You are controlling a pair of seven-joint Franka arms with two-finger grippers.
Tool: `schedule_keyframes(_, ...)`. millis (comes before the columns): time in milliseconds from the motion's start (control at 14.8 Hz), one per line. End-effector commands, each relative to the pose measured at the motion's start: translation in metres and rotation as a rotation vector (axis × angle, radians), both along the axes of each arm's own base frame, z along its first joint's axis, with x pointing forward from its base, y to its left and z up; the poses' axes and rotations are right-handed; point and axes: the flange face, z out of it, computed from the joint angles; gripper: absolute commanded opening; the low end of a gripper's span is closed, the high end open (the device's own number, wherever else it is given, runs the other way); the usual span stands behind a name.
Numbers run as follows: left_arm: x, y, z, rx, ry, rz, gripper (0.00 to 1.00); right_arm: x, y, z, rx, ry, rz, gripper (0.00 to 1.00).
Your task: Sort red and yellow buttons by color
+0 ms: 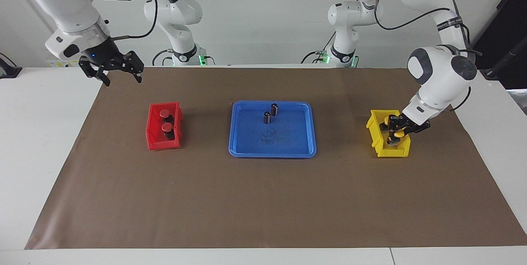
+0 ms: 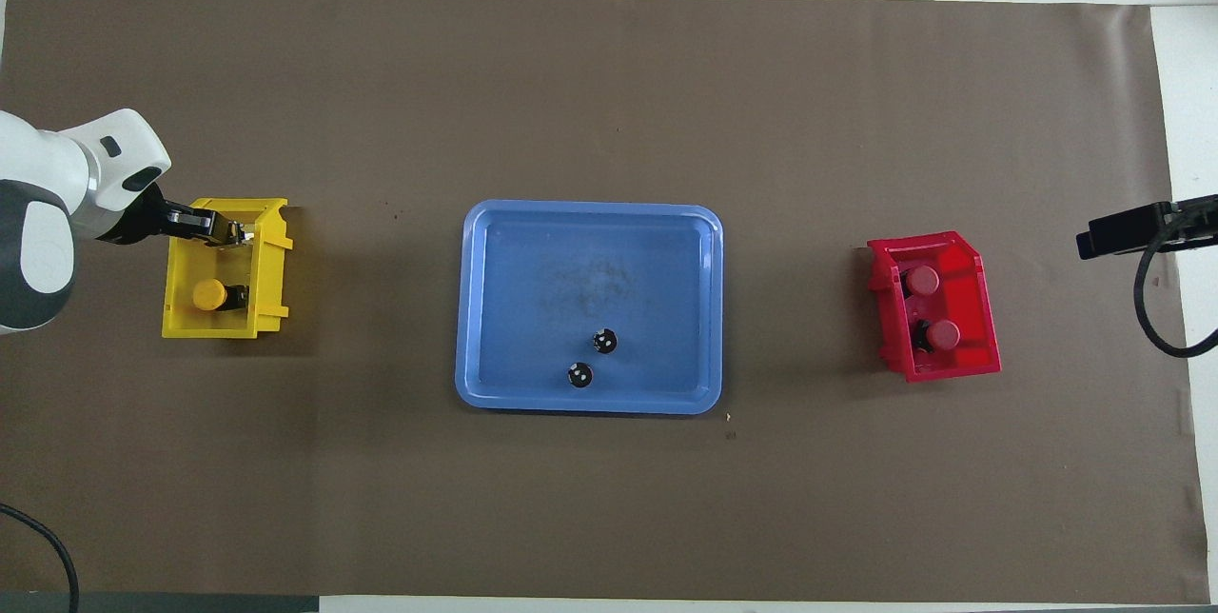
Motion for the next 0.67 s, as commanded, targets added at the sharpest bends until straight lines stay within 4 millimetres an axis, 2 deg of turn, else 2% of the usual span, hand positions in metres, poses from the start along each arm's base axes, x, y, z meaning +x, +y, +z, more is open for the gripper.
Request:
schedule_keyframes(0,0.0021,-0.0017,-0.0182,-0.012,-0.020,0.005,0.01,0.0089,-0.0144,0.0015,-0.009,0.039,-0.035,1.00)
schedule_keyframes(67,0.0022,-0.0024,-0.0236,-0.011,-0.025,0.004,0.02,0.0106,-0.0174,-0.0016,-0.010,0.043,-0.040,1.00)
schedule_keyframes(202,0.0003,0.0005,-0.0266,-0.010,-0.026,0.007,0.19,0.0088,-0.0164,-0.0032,-0.019,0.047,-0.054,1.00)
schedule_keyframes(404,0.0003,0.0048,-0.0256,-0.011,-0.019,0.007,0.37,0.0085,-0.0149,-0.0024,-0.037,0.047,-0.070,1.00)
schedule_keyframes(607,0.0003,0.0048,-0.0256,-0.011,-0.019,0.009,0.41,0.0081,-0.0145,-0.0020,-0.042,0.051,-0.069,1.00)
